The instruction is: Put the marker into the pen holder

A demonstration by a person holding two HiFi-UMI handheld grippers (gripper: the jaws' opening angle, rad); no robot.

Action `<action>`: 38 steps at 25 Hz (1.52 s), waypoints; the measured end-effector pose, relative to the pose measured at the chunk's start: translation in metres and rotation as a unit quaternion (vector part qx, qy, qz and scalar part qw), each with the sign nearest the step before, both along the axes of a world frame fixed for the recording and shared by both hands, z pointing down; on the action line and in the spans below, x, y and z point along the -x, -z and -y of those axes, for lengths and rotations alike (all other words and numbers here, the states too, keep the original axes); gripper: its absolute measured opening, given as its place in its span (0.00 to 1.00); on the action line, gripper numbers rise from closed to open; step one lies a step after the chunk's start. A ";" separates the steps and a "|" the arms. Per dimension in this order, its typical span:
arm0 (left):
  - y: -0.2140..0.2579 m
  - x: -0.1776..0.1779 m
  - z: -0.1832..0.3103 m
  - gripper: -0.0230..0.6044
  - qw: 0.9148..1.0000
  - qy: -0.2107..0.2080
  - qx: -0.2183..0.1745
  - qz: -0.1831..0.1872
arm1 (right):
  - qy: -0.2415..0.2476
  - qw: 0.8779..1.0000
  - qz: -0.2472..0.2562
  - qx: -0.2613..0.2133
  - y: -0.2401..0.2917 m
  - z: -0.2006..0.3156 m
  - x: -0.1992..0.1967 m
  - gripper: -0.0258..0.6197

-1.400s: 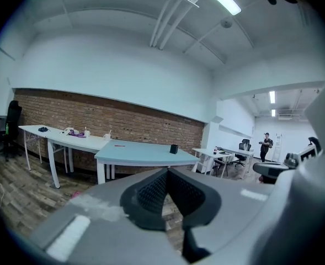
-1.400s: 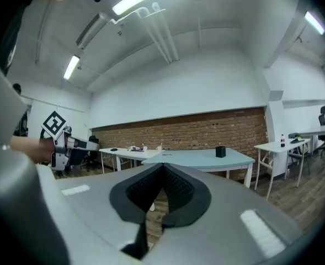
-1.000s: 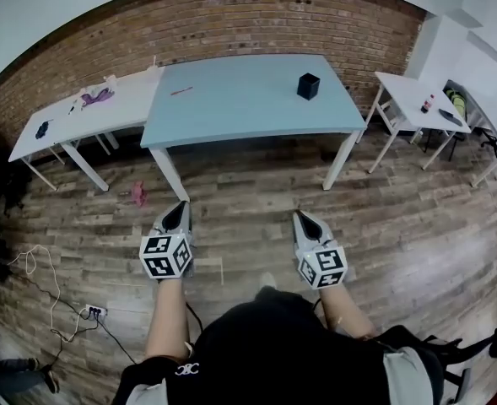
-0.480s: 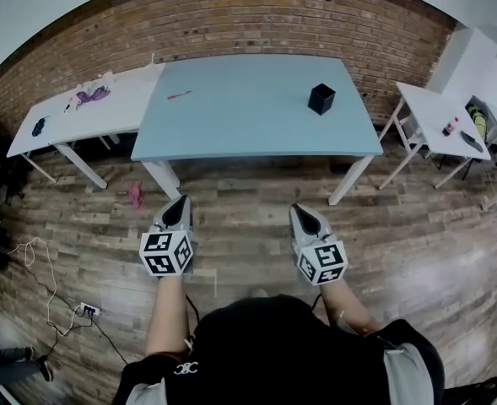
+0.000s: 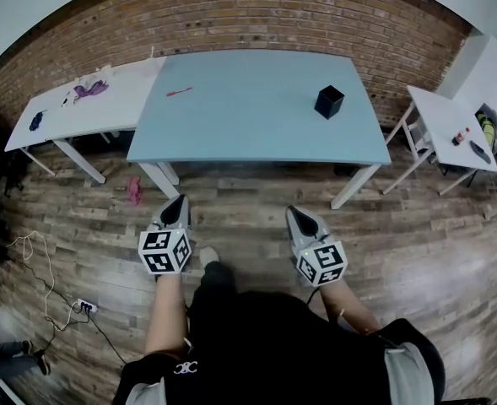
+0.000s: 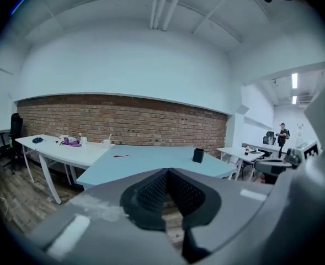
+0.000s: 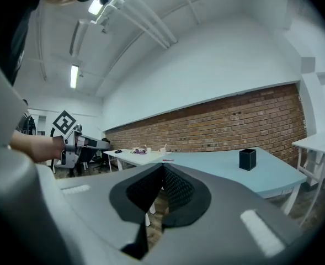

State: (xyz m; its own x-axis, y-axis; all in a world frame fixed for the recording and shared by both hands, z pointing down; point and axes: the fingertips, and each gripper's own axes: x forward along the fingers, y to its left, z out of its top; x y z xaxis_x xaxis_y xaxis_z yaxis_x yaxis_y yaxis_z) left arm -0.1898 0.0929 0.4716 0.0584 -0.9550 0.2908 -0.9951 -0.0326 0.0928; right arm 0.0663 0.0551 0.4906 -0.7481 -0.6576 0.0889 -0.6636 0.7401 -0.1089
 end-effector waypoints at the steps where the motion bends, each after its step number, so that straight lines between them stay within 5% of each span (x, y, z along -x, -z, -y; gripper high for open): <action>1: -0.002 0.004 0.005 0.05 1.000 0.001 0.000 -0.001 | 0.000 1.000 -0.001 -0.001 -0.001 0.005 0.004 0.05; 15: -0.012 0.094 0.130 0.05 1.000 -0.018 -0.008 -0.012 | -0.020 1.000 -0.013 -0.007 -0.007 0.112 0.083 0.05; 31: -0.025 0.245 0.292 0.05 0.993 -0.113 0.034 -0.026 | -0.020 0.999 -0.033 -0.004 0.008 0.244 0.258 0.05; 38: -0.043 0.280 0.338 0.05 0.993 -0.101 0.050 -0.016 | -0.088 0.995 -0.037 0.003 -0.001 0.295 0.248 0.05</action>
State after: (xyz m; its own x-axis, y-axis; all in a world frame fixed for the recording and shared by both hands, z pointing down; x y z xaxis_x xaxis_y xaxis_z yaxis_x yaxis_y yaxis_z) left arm -0.4698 -0.2452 0.5147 0.2573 -0.8891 0.3785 -0.9656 -0.2212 0.1368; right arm -0.1817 -0.2399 0.4915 -0.6131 -0.7768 0.1438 -0.7890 0.6115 -0.0598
